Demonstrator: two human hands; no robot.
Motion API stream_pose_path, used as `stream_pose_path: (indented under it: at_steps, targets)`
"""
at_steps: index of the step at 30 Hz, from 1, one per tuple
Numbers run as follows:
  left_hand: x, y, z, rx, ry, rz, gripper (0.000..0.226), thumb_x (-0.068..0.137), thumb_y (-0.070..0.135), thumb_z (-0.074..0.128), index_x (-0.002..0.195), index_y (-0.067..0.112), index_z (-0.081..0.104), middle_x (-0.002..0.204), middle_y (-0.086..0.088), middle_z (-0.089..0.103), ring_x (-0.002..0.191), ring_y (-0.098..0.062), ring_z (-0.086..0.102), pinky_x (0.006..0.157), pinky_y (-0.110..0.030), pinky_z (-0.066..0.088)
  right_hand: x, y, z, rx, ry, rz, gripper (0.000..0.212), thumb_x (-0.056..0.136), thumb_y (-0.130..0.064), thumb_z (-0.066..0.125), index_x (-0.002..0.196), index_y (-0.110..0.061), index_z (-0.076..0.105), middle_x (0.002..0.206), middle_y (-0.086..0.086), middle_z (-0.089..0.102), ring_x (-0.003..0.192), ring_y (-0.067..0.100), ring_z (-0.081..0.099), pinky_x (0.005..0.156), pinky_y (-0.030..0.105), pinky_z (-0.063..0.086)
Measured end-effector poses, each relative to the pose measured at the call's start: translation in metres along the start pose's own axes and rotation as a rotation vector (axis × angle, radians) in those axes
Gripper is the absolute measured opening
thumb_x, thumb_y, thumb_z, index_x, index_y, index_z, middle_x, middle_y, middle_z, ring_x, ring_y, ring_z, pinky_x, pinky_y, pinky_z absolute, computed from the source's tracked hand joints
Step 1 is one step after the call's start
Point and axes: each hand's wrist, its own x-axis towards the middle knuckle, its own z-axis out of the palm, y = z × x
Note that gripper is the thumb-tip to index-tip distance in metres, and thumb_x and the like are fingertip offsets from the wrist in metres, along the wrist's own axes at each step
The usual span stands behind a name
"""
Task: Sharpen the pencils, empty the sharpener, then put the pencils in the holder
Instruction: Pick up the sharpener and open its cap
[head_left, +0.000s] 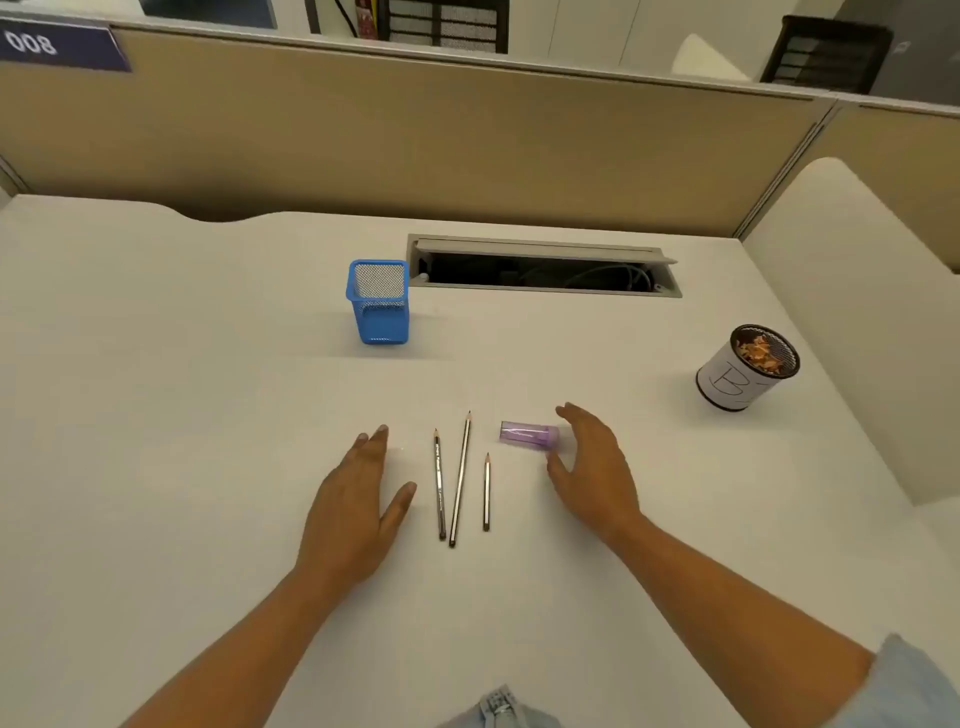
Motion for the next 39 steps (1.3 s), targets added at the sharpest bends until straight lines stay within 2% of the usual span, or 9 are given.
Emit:
stream_pose_path:
  at_steps: [8,15,17,19,20,22,30,35,39]
  targets:
    - [0.023,0.034,-0.002,-0.081,0.029,0.127,0.067,0.094,0.037,0.057,0.15,0.022,0.025,0.154,0.0,0.037,0.144,-0.015,0.028,0.11,-0.023,0.021,0.027,0.003,0.0,-0.082,-0.064,-0.061,0.033,0.084,-0.015,0.069,0.116,-0.021,0.069,0.113,-0.003,0.07,0.107,0.021,0.062,0.092,0.023,0.044]
    - [0.038,0.07,0.0,-0.018,-0.044,0.272,0.078,0.085,0.04,0.068,0.15,0.023,0.027,0.154,0.0,0.038,0.143,-0.018,0.034,0.112,-0.031,0.03,0.012,-0.059,-0.018,0.328,-0.118,0.006,0.023,0.081,-0.015,0.075,0.1,-0.026,0.068,0.092,-0.013,0.072,0.078,0.004,0.066,0.063,0.015,0.053]
    - [0.041,0.079,0.002,-0.013,-0.043,0.312,0.075,0.08,0.036,0.075,0.144,0.021,0.04,0.144,-0.002,0.051,0.135,-0.021,0.045,0.106,-0.035,0.039,0.002,-0.078,-0.022,0.426,-0.157,0.006,0.019,0.082,-0.015,0.076,0.097,-0.025,0.069,0.082,-0.01,0.073,0.074,0.01,0.067,0.063,0.019,0.055]
    - [0.041,0.087,0.004,-0.014,0.049,0.323,0.044,0.082,0.033,0.072,0.121,0.019,0.059,0.114,-0.002,0.067,0.107,-0.024,0.061,0.09,-0.034,0.05,-0.004,-0.091,-0.024,0.476,-0.19,0.007,0.011,0.083,-0.018,0.075,0.092,-0.023,0.069,0.079,-0.007,0.073,0.072,0.014,0.068,0.064,0.024,0.056]
    - [0.041,0.089,0.004,-0.02,0.098,0.322,0.023,0.087,0.033,0.065,0.105,0.018,0.062,0.096,0.0,0.067,0.088,-0.022,0.061,0.076,-0.032,0.05,-0.007,-0.095,-0.025,0.483,-0.205,0.01,0.008,0.084,-0.019,0.074,0.09,-0.022,0.07,0.08,-0.007,0.073,0.073,0.014,0.068,0.064,0.023,0.055]
    - [0.039,0.092,0.002,-0.013,0.123,0.27,0.019,0.092,0.033,0.05,0.083,0.017,0.055,0.076,0.003,0.058,0.067,-0.017,0.048,0.059,-0.027,0.038,-0.009,-0.102,-0.028,0.476,-0.236,0.017,0.008,0.083,-0.018,0.075,0.091,-0.02,0.071,0.081,-0.009,0.073,0.076,0.013,0.07,0.065,0.019,0.055]
    - [0.03,0.094,-0.01,0.011,0.041,0.15,0.014,0.083,0.025,0.055,0.073,0.017,0.05,0.065,0.005,0.054,0.057,-0.017,0.046,0.048,-0.026,0.03,-0.02,-0.115,-0.032,0.4,-0.228,-0.033,0.02,0.083,-0.01,0.072,0.101,-0.019,0.076,0.091,-0.011,0.074,0.08,0.003,0.071,0.069,0.012,0.055]
    - [0.025,0.095,-0.011,0.063,0.023,0.108,0.024,0.072,0.016,0.074,0.073,0.017,0.05,0.064,0.006,0.054,0.055,-0.017,0.047,0.043,-0.028,0.034,-0.022,-0.122,-0.034,0.364,-0.234,0.002,0.021,0.087,-0.013,0.066,0.101,-0.025,0.077,0.089,-0.016,0.075,0.083,0.005,0.071,0.071,0.021,0.058]
    - [0.022,0.1,-0.013,0.089,0.059,0.112,0.017,0.082,0.023,0.063,0.073,0.018,0.05,0.064,0.006,0.054,0.054,-0.016,0.047,0.043,-0.025,0.03,-0.025,-0.13,-0.033,0.259,-0.206,-0.013,0.019,0.088,-0.018,0.061,0.095,-0.027,0.076,0.085,-0.015,0.075,0.082,0.008,0.069,0.069,0.029,0.059]
